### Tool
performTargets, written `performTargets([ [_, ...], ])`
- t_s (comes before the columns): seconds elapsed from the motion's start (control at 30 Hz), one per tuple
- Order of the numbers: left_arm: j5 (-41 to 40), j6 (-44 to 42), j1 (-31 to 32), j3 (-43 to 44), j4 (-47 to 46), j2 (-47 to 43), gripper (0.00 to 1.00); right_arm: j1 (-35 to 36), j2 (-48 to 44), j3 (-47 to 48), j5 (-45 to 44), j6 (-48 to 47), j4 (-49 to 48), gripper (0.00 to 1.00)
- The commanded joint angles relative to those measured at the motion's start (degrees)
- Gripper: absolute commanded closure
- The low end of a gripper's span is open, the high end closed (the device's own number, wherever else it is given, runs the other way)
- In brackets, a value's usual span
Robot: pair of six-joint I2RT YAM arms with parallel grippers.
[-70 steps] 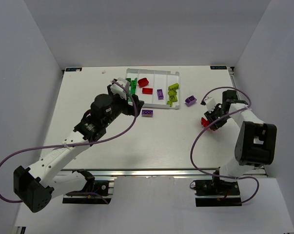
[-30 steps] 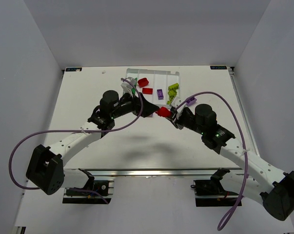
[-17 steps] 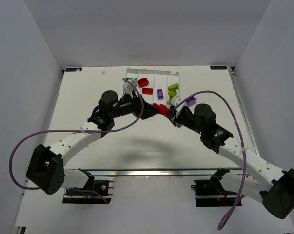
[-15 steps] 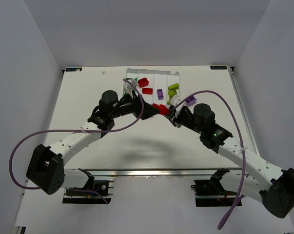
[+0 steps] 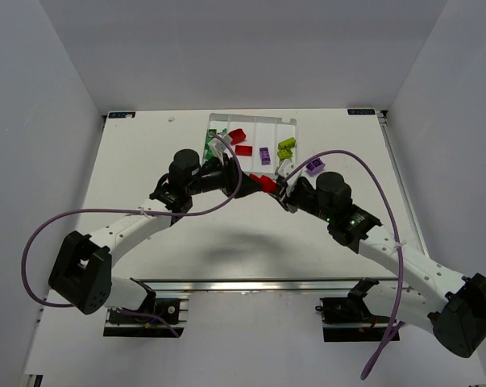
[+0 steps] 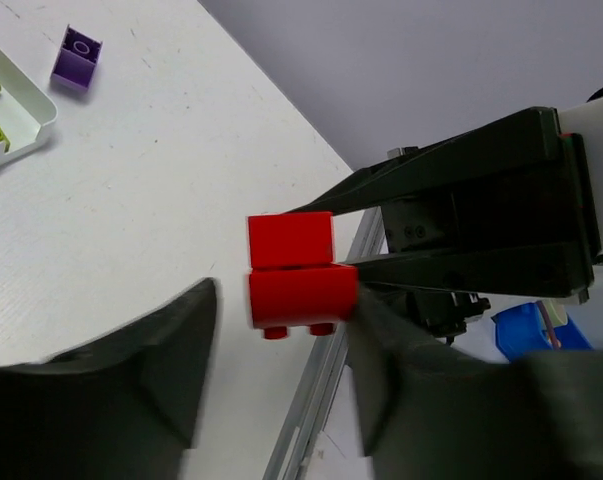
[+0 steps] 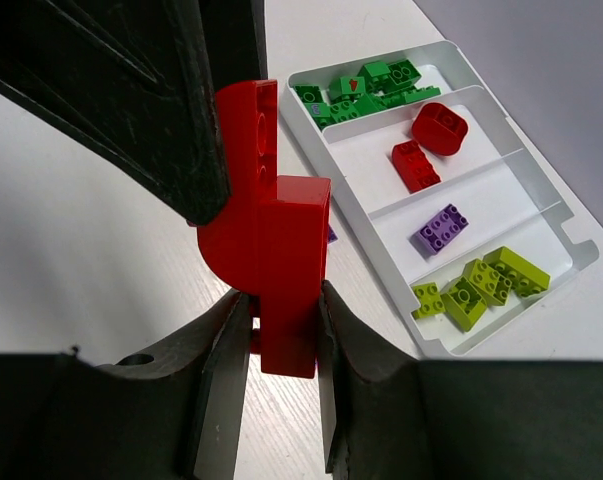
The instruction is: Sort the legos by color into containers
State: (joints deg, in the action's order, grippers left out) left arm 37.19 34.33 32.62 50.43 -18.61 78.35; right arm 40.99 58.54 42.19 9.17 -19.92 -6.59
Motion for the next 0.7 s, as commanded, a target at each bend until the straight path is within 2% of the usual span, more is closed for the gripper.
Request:
performTargets([
  [0.0, 1.48, -0.58, -0.19, 1.95, -0.81, -0.91, 0.44, 0.40, 0.08, 0.08, 0.32, 0.41, -3.08, 1.00],
  [0.1, 1.92, -0.93, -0.19, 2.04, -0.73, -0.65, 0.63, 0.32, 0.17, -0.09, -0.20, 0.32, -3.08, 1.00],
  [0.17, 1.92, -1.28, -0.19, 2.12, -0.46, -0.21, 0.73, 0.40, 0.17, -0.18, -0.38, 0.32, -3.08, 1.00],
  [0.2, 1.83, -1.54, -0.19, 2.04, -0.46, 0.05, 0.81, 0.40, 0.25, -0.36, -0.55, 0.32, -3.08, 1.00],
  [0.3, 1.92, -2.33, -0.19, 2.30, 0.15, 1.02, 0.85, 0.23, 0.69, -0.10, -0.99, 0.59, -3.17, 1.00],
  [0.47, 1.75, -5.31, -0.19, 3.18, 3.05, 1.55, 0.99, -0.12, 1.39, 0.08, -2.22, 0.59, -2.99, 1.00],
  [0.67, 0.08, -7.95, -0.19, 3.70, 5.69, 0.05, 1.00, -1.97, 2.01, 0.43, -3.10, 0.85, -2.99, 1.00],
])
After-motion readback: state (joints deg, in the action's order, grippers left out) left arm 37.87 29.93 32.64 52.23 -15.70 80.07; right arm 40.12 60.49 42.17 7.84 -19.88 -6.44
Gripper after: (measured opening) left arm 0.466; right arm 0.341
